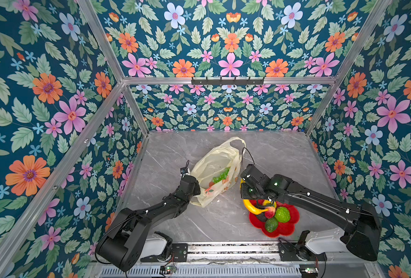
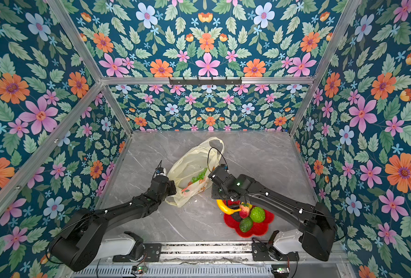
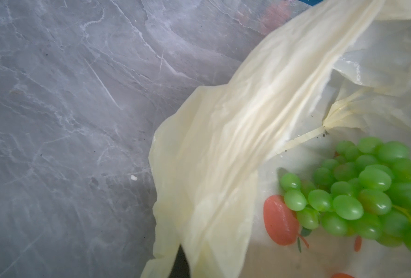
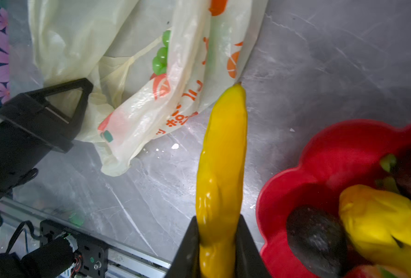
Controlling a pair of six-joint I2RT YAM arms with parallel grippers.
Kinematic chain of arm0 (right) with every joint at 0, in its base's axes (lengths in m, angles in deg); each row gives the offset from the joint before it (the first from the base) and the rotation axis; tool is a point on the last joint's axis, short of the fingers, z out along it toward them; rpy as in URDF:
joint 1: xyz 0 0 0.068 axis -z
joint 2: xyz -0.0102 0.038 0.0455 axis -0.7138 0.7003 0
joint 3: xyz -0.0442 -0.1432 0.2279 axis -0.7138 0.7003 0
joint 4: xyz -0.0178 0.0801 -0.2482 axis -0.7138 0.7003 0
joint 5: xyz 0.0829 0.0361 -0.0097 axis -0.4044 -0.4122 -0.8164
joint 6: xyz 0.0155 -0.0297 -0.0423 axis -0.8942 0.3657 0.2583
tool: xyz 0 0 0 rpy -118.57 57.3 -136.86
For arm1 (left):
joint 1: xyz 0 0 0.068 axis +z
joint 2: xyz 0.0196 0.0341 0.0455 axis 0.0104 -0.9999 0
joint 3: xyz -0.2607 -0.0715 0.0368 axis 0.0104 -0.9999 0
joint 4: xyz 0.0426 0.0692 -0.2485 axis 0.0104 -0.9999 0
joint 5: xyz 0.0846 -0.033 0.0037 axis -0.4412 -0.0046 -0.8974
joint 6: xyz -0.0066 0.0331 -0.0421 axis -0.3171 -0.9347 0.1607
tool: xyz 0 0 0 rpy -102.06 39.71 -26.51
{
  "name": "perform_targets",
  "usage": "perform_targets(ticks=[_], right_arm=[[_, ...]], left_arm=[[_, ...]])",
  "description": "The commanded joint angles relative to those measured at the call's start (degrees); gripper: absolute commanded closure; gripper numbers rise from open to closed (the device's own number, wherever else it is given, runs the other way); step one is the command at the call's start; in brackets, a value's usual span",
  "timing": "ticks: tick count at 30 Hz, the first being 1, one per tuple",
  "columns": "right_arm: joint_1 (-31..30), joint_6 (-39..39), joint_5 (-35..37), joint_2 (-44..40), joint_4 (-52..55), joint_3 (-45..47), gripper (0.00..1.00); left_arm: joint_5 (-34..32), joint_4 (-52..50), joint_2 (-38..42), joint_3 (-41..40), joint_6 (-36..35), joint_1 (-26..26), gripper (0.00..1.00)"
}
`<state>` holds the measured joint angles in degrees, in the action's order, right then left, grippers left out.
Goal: Take fruits out of the plastic bag
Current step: Place the fruit on the plate.
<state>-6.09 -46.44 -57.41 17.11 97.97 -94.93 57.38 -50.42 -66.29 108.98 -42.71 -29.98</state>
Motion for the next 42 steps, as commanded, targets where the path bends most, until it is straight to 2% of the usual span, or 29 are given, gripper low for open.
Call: perform_targets(ticks=[1, 9, 42], right_arm=[[0.0, -6.0, 3.2, -0.9, -0.5, 2.0, 0.80], [0.0, -9.6, 3.1, 0.0, -4.5, 7.3, 0.80], [-2.1, -6.5, 7.7, -0.3, -5.9, 14.8, 0.79]], left_arm=[[0.6, 1.4, 0.0, -0.4, 0.1, 0.0, 1.00], [0.6, 1.5, 0.4, -0.5, 0.1, 0.0, 1.00], [0.7, 2.2, 0.0, -0.9, 0.4, 0.0, 1.00]])
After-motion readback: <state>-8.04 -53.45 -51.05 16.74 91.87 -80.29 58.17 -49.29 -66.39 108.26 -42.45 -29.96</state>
